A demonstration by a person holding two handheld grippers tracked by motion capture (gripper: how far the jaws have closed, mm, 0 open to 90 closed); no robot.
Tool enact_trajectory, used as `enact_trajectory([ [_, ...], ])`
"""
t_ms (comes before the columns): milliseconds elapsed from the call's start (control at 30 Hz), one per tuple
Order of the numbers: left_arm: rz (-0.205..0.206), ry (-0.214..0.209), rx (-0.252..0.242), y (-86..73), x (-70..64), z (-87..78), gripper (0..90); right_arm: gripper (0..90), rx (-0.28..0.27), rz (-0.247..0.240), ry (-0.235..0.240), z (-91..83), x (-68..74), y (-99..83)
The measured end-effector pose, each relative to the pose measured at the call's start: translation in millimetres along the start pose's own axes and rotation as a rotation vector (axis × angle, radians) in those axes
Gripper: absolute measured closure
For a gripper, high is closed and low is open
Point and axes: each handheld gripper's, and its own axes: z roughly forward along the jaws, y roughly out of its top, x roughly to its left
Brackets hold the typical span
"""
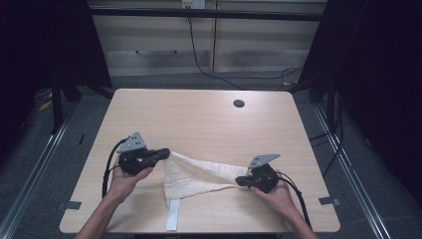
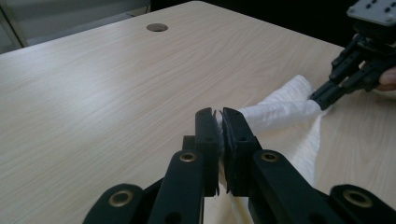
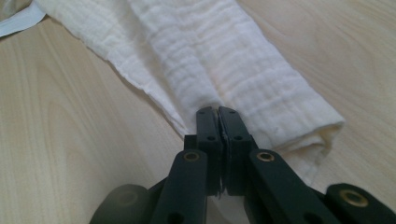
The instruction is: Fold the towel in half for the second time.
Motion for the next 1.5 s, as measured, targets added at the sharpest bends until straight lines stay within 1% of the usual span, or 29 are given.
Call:
enact_trajectory([
  [67, 0.015, -0.008, -0.009, 1.3, -5.9, -3.0, 85.8, 87.9, 0.000, 0.009, -0.006, -0.3, 0.4, -0.5],
  [133, 0.020, -0.038, -0.022, 3.3, -12.1, -6.3, 85.8, 87.9, -0.005, 0.009, -0.007, -0.1, 0.4, -0.8],
  [233, 0.051, -0.059, -0.002, 1.1, -23.7, -8.1, 85.8, 87.9, -0.012, 0.016, -0.006, 0.0, 0.2, -1.5],
  [267, 0.067, -0.079, 0.022, -4.9, -29.5, -8.5, 85.8, 87.9, -0.011, 0.015, -0.006, -0.1, 0.4, -1.6],
  [300, 0.067, -0.079, 0.022, -4.9, -29.5, -8.5, 85.8, 87.9, -0.011, 0.015, -0.006, -0.1, 0.4, -1.6],
  [333, 0.059, -0.114, 0.040, -12.5, -34.4, -8.1, 85.7, 87.9, -0.011, 0.020, -0.014, -0.3, 0.9, -1.9],
  [400, 0.074, -0.120, 0.075, -20.2, -39.4, -6.8, 85.7, 87.9, -0.010, 0.017, -0.018, -0.2, 1.1, -1.7],
  [467, 0.071, -0.130, 0.089, -24.4, -41.2, -5.5, 85.7, 87.9, -0.018, 0.019, -0.013, 0.4, 1.3, -1.8],
  [500, 0.093, -0.108, 0.134, -32.6, -44.2, -2.6, 85.7, 87.9, -0.010, 0.019, -0.021, -0.2, 1.4, -1.7],
  [533, 0.094, -0.113, 0.154, -36.6, -44.2, -1.0, 85.6, 87.9, -0.010, 0.019, -0.020, -0.2, 1.3, -1.7],
  [567, 0.094, -0.113, 0.154, -36.6, -44.2, -1.0, 85.6, 87.9, -0.010, 0.019, -0.020, -0.2, 1.3, -1.7],
  [600, 0.081, -0.128, 0.165, -40.2, -44.8, 0.4, 85.6, 87.9, -0.009, 0.022, -0.018, -0.3, 1.2, -1.7],
  [700, 0.082, -0.148, 0.198, -47.1, -49.8, 4.4, 85.6, 87.9, -0.012, 0.038, -0.009, -0.3, 0.8, -2.2],
  [767, 0.069, -0.177, 0.216, -52.6, -55.0, 10.5, 85.4, 87.9, -0.010, 0.038, -0.011, -0.4, 1.2, -1.9],
  [800, 0.076, -0.189, 0.232, -53.8, -57.4, 12.8, 85.4, 87.9, -0.012, 0.035, -0.012, -0.2, 1.1, -1.9],
  [867, 0.083, -0.193, 0.239, -55.1, -60.2, 15.0, 85.4, 87.9, -0.011, 0.037, -0.013, -0.3, 1.4, -1.9],
  [900, 0.093, -0.207, 0.259, -56.6, -62.8, 17.8, 85.4, 87.9, -0.008, 0.034, -0.017, -0.4, 1.5, -1.7],
  [967, 0.100, -0.209, 0.273, -57.6, -63.2, 19.0, 85.4, 87.9, -0.009, 0.029, -0.020, -0.3, 1.4, -1.7],
  [1000, 0.090, -0.215, 0.281, -59.5, -63.5, 20.4, 85.4, 87.9, -0.012, 0.031, -0.016, -0.2, 1.6, -1.8],
  [1033, 0.098, -0.207, 0.311, -64.1, -63.0, 22.7, 85.3, 87.9, -0.013, 0.025, -0.014, 0.0, 1.0, -1.6],
  [1133, 0.103, -0.191, 0.332, -66.5, -61.9, 23.1, 85.3, 87.8, -0.011, 0.022, -0.010, -0.2, 0.5, -1.4],
  [1167, 0.100, -0.187, 0.336, -66.5, -61.4, 22.5, 85.3, 87.7, -0.009, 0.007, -0.013, -0.5, 0.0, -1.4],
  [1200, 0.099, -0.176, 0.323, -67.5, -61.0, 23.3, 85.3, 87.7, -0.009, -0.004, -0.039, -1.4, -0.1, -1.3],
  [1233, 0.121, -0.161, 0.324, -67.5, -59.7, 23.5, 85.3, 87.6, -0.010, 0.009, -0.058, -3.5, -2.6, -2.3],
  [1333, 0.133, -0.150, 0.323, -67.1, -58.2, 24.4, 85.4, 87.6, -0.011, 0.012, -0.076, -6.2, -3.5, -4.5],
  [1367, 0.130, -0.135, 0.317, -66.8, -55.9, 25.7, 85.4, 87.5, -0.009, 0.007, -0.082, -6.7, -2.8, -4.5],
  [1433, 0.127, -0.130, 0.316, -66.7, -54.3, 26.4, 85.4, 87.5, -0.011, -0.002, -0.090, -6.3, -2.5, -4.3],
  [1467, 0.126, -0.119, 0.313, -66.0, -52.5, 27.5, 85.4, 87.5, -0.007, -0.004, -0.101, -6.2, -2.7, -3.6],
  [1500, 0.126, -0.094, 0.310, -64.0, -47.1, 31.4, 85.4, 87.6, -0.010, -0.008, -0.107, -5.1, -4.0, -2.6],
])
